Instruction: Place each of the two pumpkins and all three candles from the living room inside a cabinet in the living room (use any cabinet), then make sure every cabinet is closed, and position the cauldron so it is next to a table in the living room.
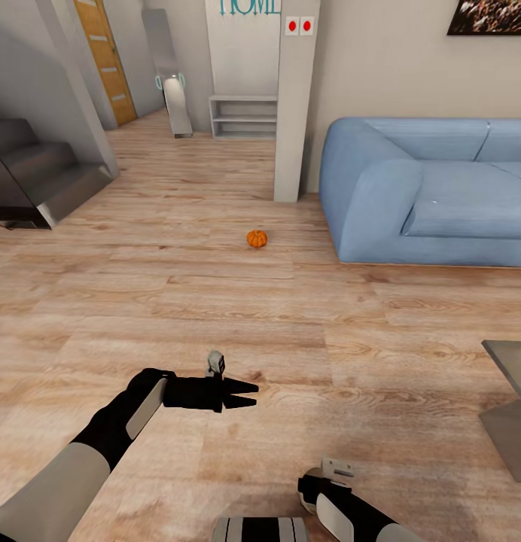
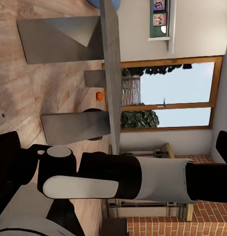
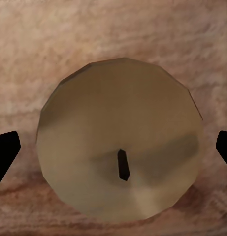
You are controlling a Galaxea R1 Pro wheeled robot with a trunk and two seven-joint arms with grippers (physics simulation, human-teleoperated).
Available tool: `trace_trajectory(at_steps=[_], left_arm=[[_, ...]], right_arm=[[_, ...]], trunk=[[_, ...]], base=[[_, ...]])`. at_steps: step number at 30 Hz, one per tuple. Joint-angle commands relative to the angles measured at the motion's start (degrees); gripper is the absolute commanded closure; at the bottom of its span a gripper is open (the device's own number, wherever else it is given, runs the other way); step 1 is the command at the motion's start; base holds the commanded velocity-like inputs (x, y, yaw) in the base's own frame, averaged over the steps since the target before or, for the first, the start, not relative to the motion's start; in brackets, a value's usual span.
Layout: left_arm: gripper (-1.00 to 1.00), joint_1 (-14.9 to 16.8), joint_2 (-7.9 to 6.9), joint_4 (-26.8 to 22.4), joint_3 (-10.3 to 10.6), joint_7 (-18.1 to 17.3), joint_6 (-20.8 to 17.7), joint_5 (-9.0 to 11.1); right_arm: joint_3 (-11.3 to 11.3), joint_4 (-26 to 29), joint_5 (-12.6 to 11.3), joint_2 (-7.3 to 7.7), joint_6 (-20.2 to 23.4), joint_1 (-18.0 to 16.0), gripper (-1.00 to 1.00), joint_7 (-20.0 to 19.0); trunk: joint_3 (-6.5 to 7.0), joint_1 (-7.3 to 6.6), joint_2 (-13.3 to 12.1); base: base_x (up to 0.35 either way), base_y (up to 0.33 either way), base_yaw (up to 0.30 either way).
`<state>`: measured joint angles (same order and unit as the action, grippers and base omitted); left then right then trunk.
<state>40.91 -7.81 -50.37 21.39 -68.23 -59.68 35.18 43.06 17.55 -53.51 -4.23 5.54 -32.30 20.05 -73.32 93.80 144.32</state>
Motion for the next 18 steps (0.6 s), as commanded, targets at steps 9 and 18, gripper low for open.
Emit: trace_trajectory(at_steps=[9,18], left_arm=[[-1.00,0.05,-0.02,0.01,0.14,-0.07,-0.32,0.09],[-1.00,0.05,-0.01,0.01,0.14,-0.07,-0.32,0.07]], right_arm=[[0.44,0.07,-0.19,0.09,0.21,-0.04,-1.00,0.43],[0.44,0.05,-0.19,0.03,0.17,-0.04,-1.00,0.43]], trunk=[[-0.49,0.04,0.04],[-0.93,0.09,0.07]], base=[[0.000,0.000,0.000],[0.000,0.000,0.000]])
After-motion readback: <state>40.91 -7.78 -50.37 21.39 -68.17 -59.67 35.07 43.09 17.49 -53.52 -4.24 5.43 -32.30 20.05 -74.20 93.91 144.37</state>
